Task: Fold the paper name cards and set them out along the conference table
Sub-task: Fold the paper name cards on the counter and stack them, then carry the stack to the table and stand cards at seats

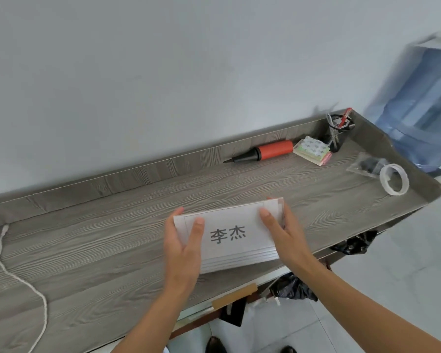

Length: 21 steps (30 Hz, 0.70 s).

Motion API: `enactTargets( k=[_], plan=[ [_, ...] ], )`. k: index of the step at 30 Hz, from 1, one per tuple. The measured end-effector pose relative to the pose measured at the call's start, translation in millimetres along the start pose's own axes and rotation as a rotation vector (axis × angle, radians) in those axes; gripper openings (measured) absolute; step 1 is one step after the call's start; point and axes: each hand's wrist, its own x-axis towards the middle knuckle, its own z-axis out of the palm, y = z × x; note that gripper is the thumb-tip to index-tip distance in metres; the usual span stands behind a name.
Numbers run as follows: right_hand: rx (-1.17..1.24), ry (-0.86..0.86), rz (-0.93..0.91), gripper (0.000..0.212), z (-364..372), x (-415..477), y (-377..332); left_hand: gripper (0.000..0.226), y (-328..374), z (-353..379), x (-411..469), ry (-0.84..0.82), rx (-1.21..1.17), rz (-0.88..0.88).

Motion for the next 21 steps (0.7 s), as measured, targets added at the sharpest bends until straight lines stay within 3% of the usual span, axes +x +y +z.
enactTargets(
  k=[7, 14, 21],
  plan=[
    [-0.014, 0.193, 0.031, 0.044, -53.5, -70.5, -3.4, 0.044, 22.0, 29.1, -48.3, -0.192, 0.007, 0.006],
    [0.033, 0.428, 0.112, 0.024, -145.2, -176.6, 25.4, 0.031, 13.2, 103.4, -129.8, -0.464, 0.135, -0.013],
    [0.122, 0.719, 0.23, 0.023, -243.8, -306.5, 61.0, 0.015, 1.2, 199.4, -244.1, -0.796, 0.201, -0.042]
  ],
)
